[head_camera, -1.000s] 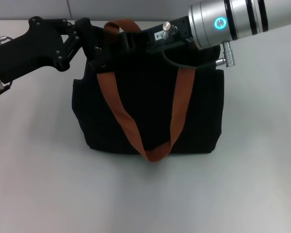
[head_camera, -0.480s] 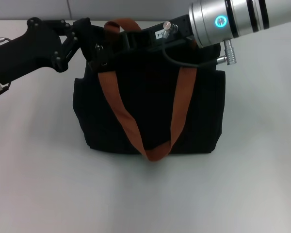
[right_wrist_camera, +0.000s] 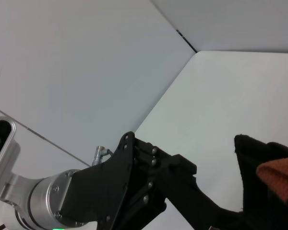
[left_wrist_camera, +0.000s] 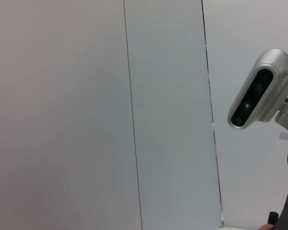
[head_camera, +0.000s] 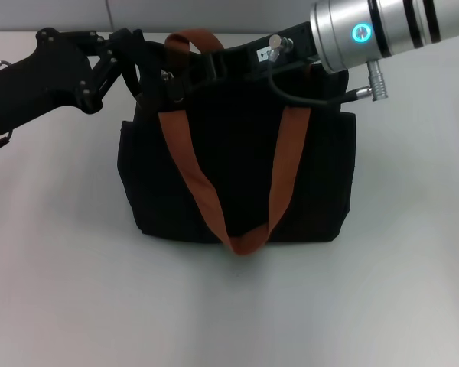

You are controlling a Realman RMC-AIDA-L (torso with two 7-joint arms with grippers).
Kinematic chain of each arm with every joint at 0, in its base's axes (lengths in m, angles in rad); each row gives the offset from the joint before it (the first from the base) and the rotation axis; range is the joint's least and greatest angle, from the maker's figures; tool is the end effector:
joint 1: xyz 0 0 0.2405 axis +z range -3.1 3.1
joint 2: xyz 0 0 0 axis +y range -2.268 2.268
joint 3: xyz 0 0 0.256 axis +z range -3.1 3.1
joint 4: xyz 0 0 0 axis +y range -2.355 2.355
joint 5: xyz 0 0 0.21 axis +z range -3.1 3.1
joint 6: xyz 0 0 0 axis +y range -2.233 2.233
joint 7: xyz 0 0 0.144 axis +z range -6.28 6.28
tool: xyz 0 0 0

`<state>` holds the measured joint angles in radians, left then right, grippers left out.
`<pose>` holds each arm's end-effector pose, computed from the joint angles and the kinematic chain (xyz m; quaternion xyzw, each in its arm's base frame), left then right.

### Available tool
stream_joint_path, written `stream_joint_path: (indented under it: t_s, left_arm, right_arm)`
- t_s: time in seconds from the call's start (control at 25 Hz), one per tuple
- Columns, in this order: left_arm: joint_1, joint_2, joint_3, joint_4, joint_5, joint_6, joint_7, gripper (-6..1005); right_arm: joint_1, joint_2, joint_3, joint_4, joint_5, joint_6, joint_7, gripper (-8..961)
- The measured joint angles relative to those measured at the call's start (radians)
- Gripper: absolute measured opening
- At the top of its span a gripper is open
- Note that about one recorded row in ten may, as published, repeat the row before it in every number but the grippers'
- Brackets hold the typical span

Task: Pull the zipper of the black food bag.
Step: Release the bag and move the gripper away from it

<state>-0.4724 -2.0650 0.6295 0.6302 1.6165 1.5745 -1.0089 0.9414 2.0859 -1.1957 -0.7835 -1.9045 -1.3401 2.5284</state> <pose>-0.2564 0.3397 0.0465 -0.8795 -0.0708 -0.3650 0.2972 0.0712 0.3998 -0.0493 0.8874 -0.4364 -0.1463 0.0240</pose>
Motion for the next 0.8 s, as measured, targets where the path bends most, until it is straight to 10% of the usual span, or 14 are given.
stream_joint_path:
  t_s: [0.8]
  left_arm:
    - [0.007,-0.001,0.0,-0.005,-0.006,0.0,0.005,23]
  right_arm:
    - [-0.04,-0.003,-0.024,-0.167,-0.124,-0.036,0.138,0]
